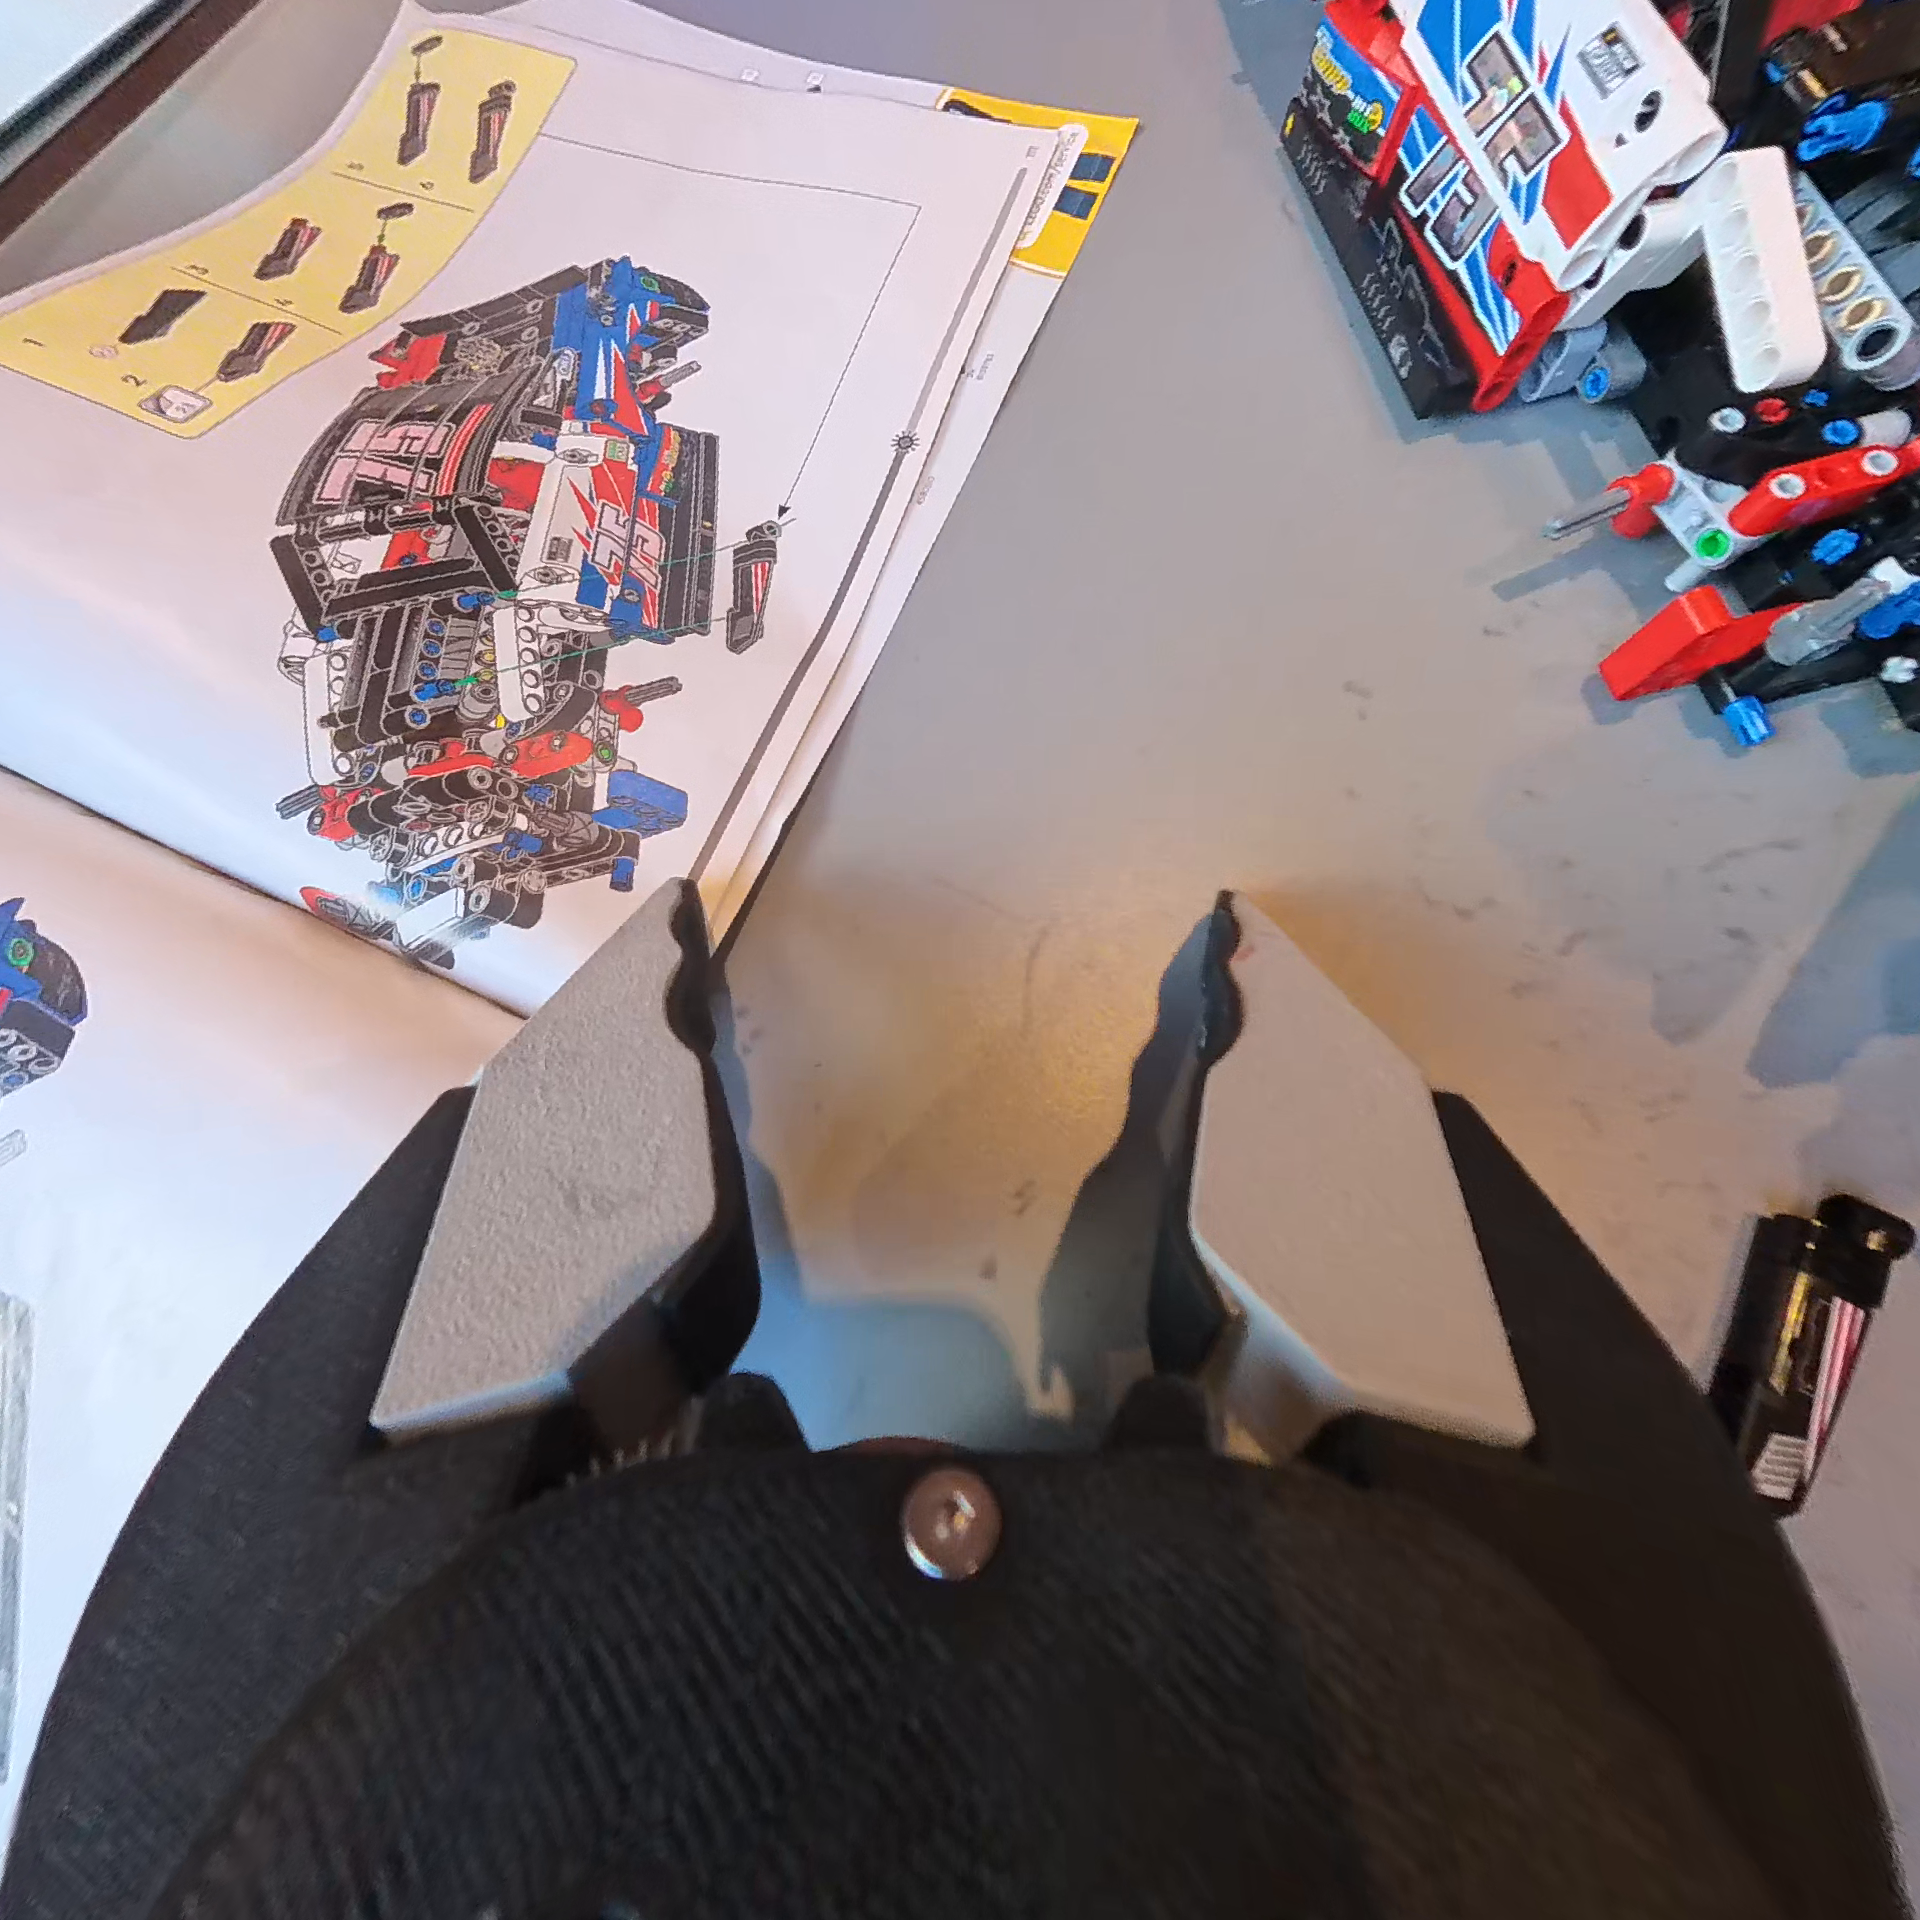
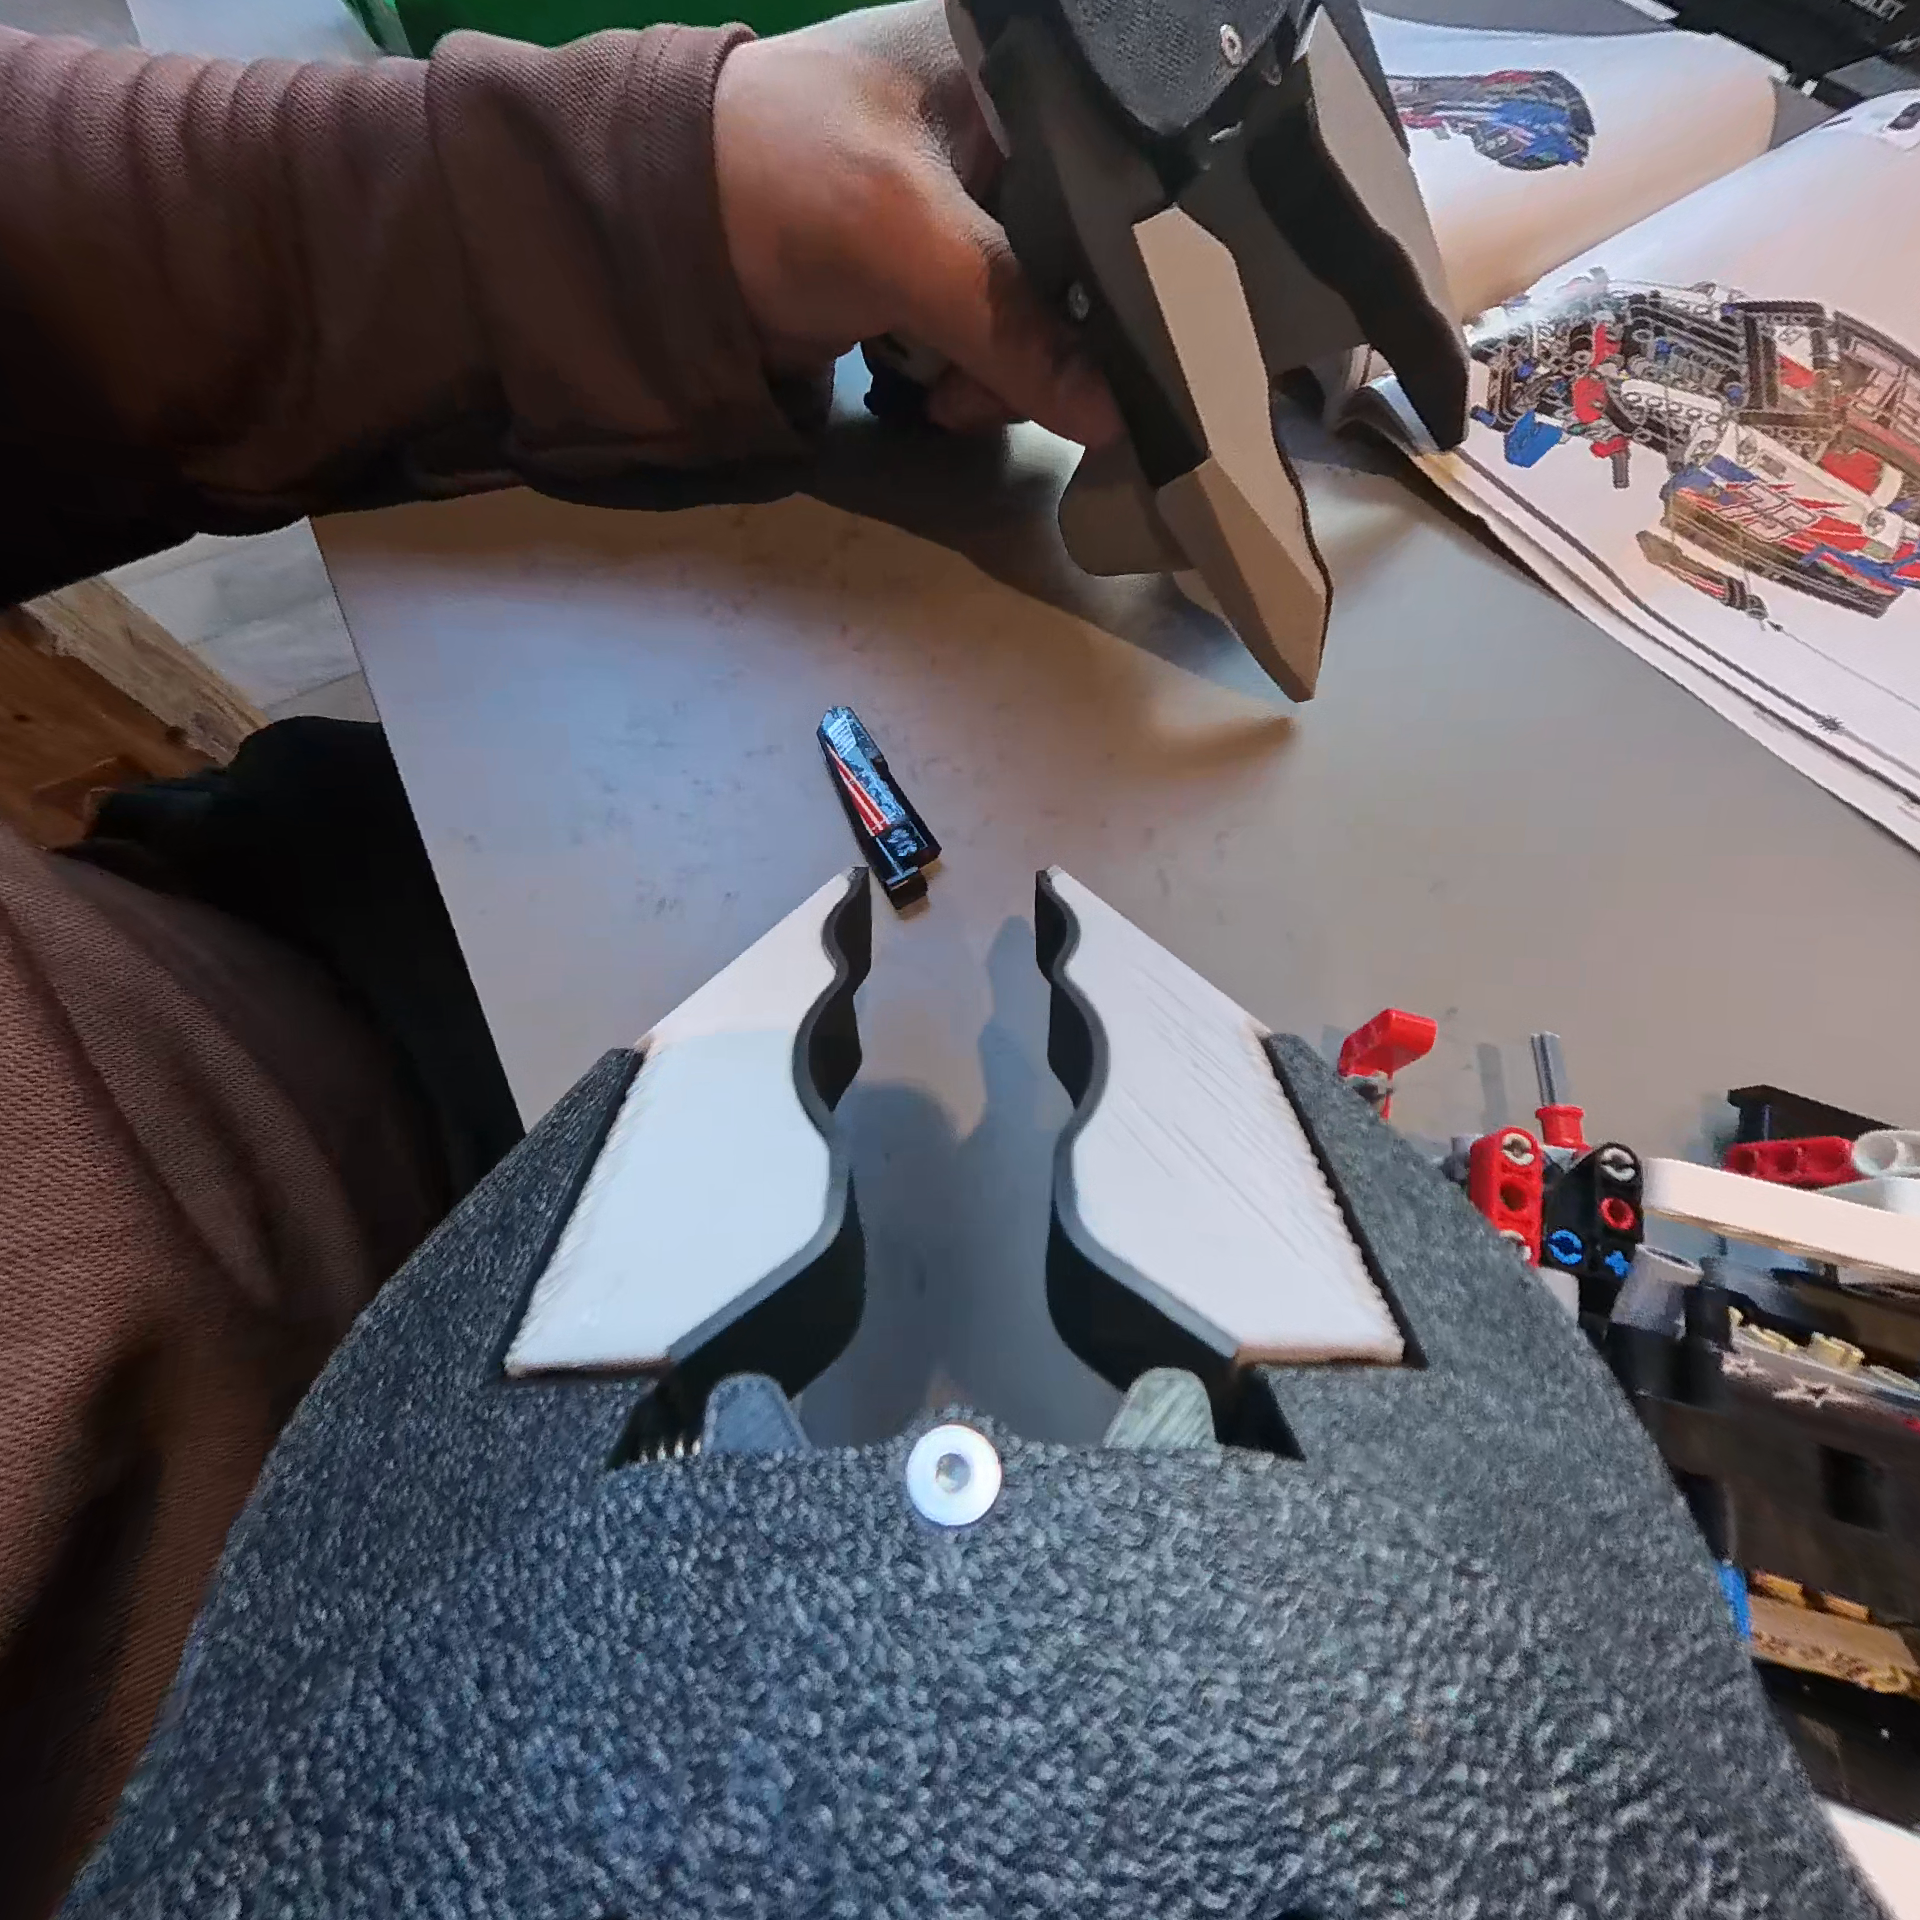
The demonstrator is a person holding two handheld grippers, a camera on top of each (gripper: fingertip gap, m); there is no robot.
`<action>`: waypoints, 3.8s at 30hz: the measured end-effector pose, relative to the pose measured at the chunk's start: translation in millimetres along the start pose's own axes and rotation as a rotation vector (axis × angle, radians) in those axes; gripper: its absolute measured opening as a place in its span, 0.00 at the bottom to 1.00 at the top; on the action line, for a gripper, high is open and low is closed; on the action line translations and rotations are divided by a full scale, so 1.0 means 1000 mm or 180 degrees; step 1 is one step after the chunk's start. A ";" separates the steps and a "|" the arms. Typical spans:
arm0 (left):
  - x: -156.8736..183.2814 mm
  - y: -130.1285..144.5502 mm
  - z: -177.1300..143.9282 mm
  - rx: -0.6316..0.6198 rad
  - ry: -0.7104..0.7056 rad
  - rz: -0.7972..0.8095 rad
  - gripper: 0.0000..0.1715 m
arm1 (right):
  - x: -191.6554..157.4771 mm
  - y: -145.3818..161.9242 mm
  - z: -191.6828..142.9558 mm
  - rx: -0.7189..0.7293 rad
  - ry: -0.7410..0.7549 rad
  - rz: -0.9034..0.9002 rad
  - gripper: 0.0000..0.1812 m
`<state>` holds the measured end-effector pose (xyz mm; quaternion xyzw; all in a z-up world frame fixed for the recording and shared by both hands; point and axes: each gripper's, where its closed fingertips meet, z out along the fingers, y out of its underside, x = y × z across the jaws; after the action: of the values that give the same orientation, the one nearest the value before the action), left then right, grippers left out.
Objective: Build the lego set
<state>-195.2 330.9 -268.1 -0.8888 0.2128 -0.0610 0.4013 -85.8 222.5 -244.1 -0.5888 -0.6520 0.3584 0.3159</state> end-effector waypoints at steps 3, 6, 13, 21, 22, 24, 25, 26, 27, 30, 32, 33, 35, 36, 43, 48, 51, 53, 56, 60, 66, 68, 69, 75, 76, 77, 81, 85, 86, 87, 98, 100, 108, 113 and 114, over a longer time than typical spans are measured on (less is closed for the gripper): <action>0.002 -0.001 -0.001 0.0026 0.0064 -0.0004 0.55 | 0.000 0.000 0.001 -0.0003 -0.0042 0.0018 0.18; 0.003 -0.001 -0.001 0.0022 0.0085 -0.0009 0.54 | -0.002 0.000 0.001 -0.0008 -0.0066 0.0000 0.18; 0.004 -0.001 -0.002 0.0035 0.0110 -0.0004 0.54 | -0.006 0.006 0.006 -0.0158 -0.0055 -0.0152 0.19; 0.019 0.006 -0.006 -0.0033 0.0467 -0.0075 0.52 | -0.009 0.008 0.011 -0.0252 -0.0055 -0.0257 0.21; 0.025 0.009 -0.007 -0.0077 0.0577 -0.0085 0.55 | -0.010 0.008 0.011 -0.0248 -0.0051 -0.0261 0.21; 0.035 0.011 -0.015 -0.0025 0.0755 -0.0048 0.54 | -0.010 0.008 0.011 -0.0254 -0.0056 -0.0274 0.21; 0.040 0.012 -0.020 0.0005 0.0857 -0.0020 0.53 | -0.010 0.008 0.011 -0.0262 -0.0051 -0.0286 0.21; 0.046 0.013 -0.025 0.0040 0.0960 0.0014 0.53 | -0.011 0.009 0.011 -0.0269 -0.0043 -0.0303 0.21; 0.052 0.015 -0.030 0.0076 0.1056 0.0051 0.52 | -0.011 0.009 0.011 -0.0278 -0.0035 -0.0318 0.21; 0.078 0.024 -0.050 0.0139 0.1447 0.0268 0.49 | -0.010 0.010 0.012 -0.0305 -0.0018 -0.0336 0.21; 0.094 0.035 -0.061 0.0106 0.1609 0.0535 0.48 | -0.010 0.010 0.012 -0.0301 -0.0019 -0.0329 0.20; 0.099 0.040 -0.063 0.0076 0.1598 0.0680 0.48 | -0.010 0.010 0.012 -0.0298 -0.0021 -0.0323 0.20; 0.108 0.049 -0.066 0.0018 0.1582 0.0946 0.48 | -0.010 0.010 0.012 -0.0302 -0.0026 -0.0312 0.20; 0.112 0.053 -0.067 -0.0021 0.1583 0.1057 0.46 | -0.010 0.010 0.012 -0.0307 -0.0028 -0.0308 0.20; 0.114 0.054 -0.066 -0.0043 0.1615 0.1071 0.34 | -0.013 0.013 0.017 -0.0414 -0.0092 -0.0309 0.19; 0.106 0.048 -0.064 -0.0083 0.1736 0.0660 0.23 | -0.028 0.014 0.025 -0.0506 -0.0306 -0.0450 0.16; 0.108 0.048 -0.066 -0.0080 0.1782 0.0694 0.26 | -0.027 0.013 0.026 -0.0497 -0.0222 -0.0478 0.16; 0.110 0.050 -0.066 -0.0065 0.1732 0.0815 0.28 | -0.022 0.013 0.026 -0.0502 -0.0160 -0.0398 0.16; 0.112 0.051 -0.066 -0.0057 0.1703 0.0911 0.26 | -0.017 0.012 0.026 -0.0490 -0.0122 -0.0277 0.16; 0.115 0.053 -0.068 -0.0067 0.1770 0.0972 0.16 | -0.017 0.013 0.027 -0.0518 -0.0100 -0.0284 0.14; 0.121 0.055 -0.070 -0.0056 0.1827 0.1112 0.14 | -0.011 0.013 0.028 -0.0520 -0.0008 -0.0222 0.11; 0.121 0.055 -0.071 -0.0059 0.1838 0.1107 0.14 | -0.011 0.013 0.028 -0.0522 -0.0008 -0.0221 0.10; 0.121 0.055 -0.071 -0.0059 0.1841 0.1105 0.14 | -0.011 0.013 0.028 -0.0522 -0.0007 -0.0222 0.10; 0.121 0.056 -0.070 -0.0064 0.1815 0.1127 0.05 | -0.011 0.013 0.028 -0.0527 -0.0025 -0.0212 0.08; 0.121 0.056 -0.070 -0.0062 0.1811 0.1131 0.05 | -0.012 0.013 0.028 -0.0529 -0.0031 -0.0213 0.07; 0.121 0.056 -0.070 -0.0061 0.1806 0.1137 0.05 | -0.012 0.013 0.028 -0.0530 -0.0033 -0.0214 0.05; 0.121 0.056 -0.070 -0.0043 0.1767 0.1185 0.05 | -0.011 0.013 0.028 -0.0516 -0.0018 -0.0209 0.05; 0.121 0.056 -0.070 -0.0028 0.1746 0.1225 0.05 | -0.011 0.012 0.027 -0.0504 -0.0018 -0.0207 0.07; 0.121 0.056 -0.070 -0.0031 0.1751 0.1222 0.05 | -0.011 0.012 0.027 -0.0502 -0.0016 -0.0206 0.07; 0.122 0.056 -0.070 -0.0032 0.1756 0.1221 0.05 | -0.011 0.012 0.027 -0.0501 -0.0014 -0.0205 0.07; 0.127 0.057 -0.071 -0.0014 0.1760 0.1274 0.11 | -0.008 0.011 0.028 -0.0501 0.0016 -0.0176 0.13; 0.126 0.056 -0.070 -0.0021 0.1745 0.1251 0.05 | -0.010 0.012 0.029 -0.0528 -0.0031 -0.0183 0.11; 0.124 0.053 -0.066 0.0017 0.1530 0.1224 0.05 | -0.007 0.009 0.026 -0.0450 0.0092 -0.0255 0.08; 0.118 0.046 -0.058 0.0056 0.1153 0.1138 0.05 | 0.000 -0.001 0.017 -0.0192 0.0295 -0.0258 0.12; 0.114 0.044 -0.056 0.0070 0.1018 0.1118 0.05 | 0.003 -0.003 0.013 -0.0129 0.0380 -0.0270 0.12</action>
<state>-122.5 218.0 -269.7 -0.8128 0.4243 -0.1326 0.3765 -98.2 223.9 -248.7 -0.5872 -0.6634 0.2958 0.3571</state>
